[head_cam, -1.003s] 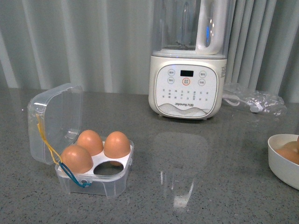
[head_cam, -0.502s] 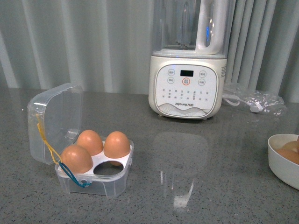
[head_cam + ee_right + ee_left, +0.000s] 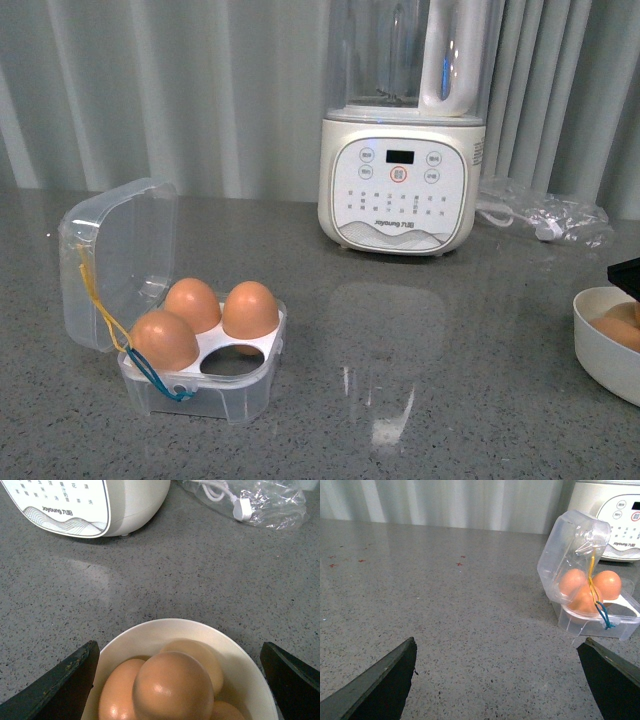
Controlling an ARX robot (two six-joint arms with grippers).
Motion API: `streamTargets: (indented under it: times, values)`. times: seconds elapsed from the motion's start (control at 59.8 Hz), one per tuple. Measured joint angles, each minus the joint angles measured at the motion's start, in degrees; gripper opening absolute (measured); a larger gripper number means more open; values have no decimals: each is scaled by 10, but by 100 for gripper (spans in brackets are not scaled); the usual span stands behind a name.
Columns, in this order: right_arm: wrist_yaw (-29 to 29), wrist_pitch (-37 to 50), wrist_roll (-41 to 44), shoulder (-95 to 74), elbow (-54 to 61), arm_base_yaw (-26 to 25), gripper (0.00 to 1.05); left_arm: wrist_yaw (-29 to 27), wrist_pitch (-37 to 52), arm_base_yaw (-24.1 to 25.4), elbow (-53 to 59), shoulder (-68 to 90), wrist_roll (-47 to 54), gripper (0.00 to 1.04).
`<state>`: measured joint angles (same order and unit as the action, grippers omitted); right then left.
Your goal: Put egg into box
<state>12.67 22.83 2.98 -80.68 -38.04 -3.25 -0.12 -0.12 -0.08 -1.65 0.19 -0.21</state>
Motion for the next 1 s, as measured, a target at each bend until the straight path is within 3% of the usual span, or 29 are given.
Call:
streamTargets:
  times: [0.452, 0.736, 1.003]
  values:
    - [3, 40, 1, -32, 18, 1, 97, 0, 0, 0, 0, 0, 0, 98]
    - [3, 42, 2, -33, 26, 2, 45, 0, 0, 0, 0, 0, 0, 98]
    - [4, 27, 2, -20, 26, 2, 43, 0, 0, 0, 0, 0, 0, 98]
